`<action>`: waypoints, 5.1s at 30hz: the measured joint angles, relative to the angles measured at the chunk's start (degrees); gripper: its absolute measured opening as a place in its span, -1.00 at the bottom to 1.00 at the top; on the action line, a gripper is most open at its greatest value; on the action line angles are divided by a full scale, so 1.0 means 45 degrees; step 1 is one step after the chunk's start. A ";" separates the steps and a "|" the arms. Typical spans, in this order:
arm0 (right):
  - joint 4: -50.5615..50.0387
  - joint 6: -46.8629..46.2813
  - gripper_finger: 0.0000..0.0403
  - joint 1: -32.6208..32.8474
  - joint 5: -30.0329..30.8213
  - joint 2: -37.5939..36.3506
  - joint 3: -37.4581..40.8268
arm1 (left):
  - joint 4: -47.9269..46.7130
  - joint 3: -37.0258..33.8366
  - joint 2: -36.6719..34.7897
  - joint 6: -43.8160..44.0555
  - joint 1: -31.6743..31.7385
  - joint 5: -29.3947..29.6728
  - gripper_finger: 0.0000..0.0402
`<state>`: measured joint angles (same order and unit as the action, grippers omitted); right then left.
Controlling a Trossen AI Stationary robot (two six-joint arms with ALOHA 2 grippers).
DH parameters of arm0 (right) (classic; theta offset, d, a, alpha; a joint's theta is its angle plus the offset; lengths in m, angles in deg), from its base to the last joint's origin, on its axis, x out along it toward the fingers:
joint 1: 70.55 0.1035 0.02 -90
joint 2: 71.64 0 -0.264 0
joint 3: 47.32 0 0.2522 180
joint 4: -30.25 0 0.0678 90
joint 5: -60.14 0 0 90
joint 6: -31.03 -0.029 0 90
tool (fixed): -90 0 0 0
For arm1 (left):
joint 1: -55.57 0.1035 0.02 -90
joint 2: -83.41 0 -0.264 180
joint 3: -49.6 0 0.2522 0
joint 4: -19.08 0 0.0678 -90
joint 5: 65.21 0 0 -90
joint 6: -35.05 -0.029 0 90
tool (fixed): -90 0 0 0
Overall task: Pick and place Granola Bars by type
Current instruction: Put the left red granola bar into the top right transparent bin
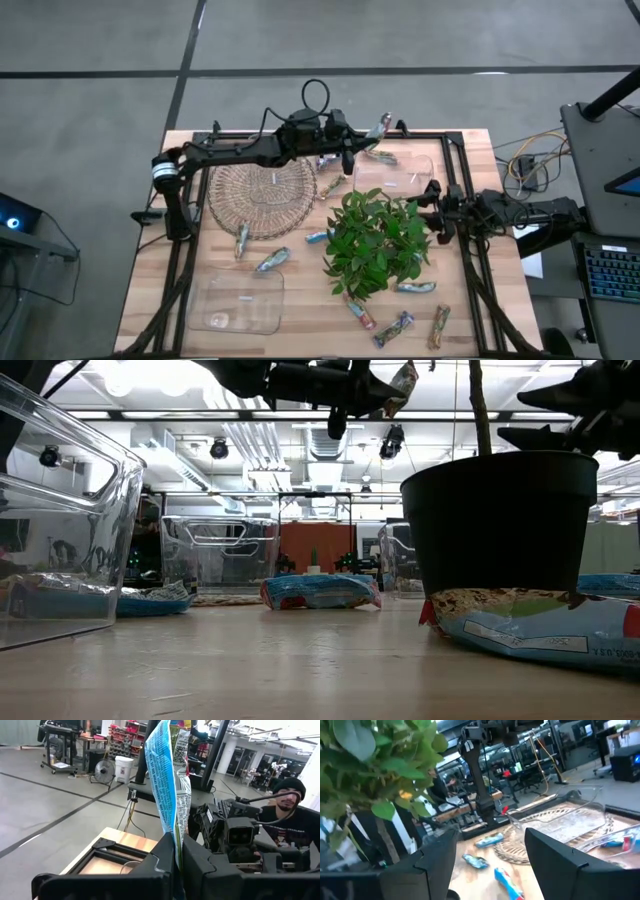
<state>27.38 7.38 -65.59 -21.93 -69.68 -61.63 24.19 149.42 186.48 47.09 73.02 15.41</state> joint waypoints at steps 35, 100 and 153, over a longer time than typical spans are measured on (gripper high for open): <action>-0.1817 0.3014 0.55 -0.4083 -0.0509 0.8343 -0.7233 | -0.0420 -0.0019 0.0000 -0.0070 -0.0301 -0.0762 -1.00; -1.5443 -0.0188 -0.92 -0.8439 -0.1370 1.5779 -1.6299 | -0.3253 -0.0034 -0.1568 0.0423 0.0569 -0.0775 -0.15; -1.3654 -0.2087 -0.68 -0.9357 -0.0762 1.7942 -1.0448 | -0.4250 -0.0019 -0.2678 0.0667 0.0847 -0.2147 -0.15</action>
<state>-34.06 -2.01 -107.69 -25.36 11.06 -108.65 5.07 149.33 174.43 50.09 76.83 5.75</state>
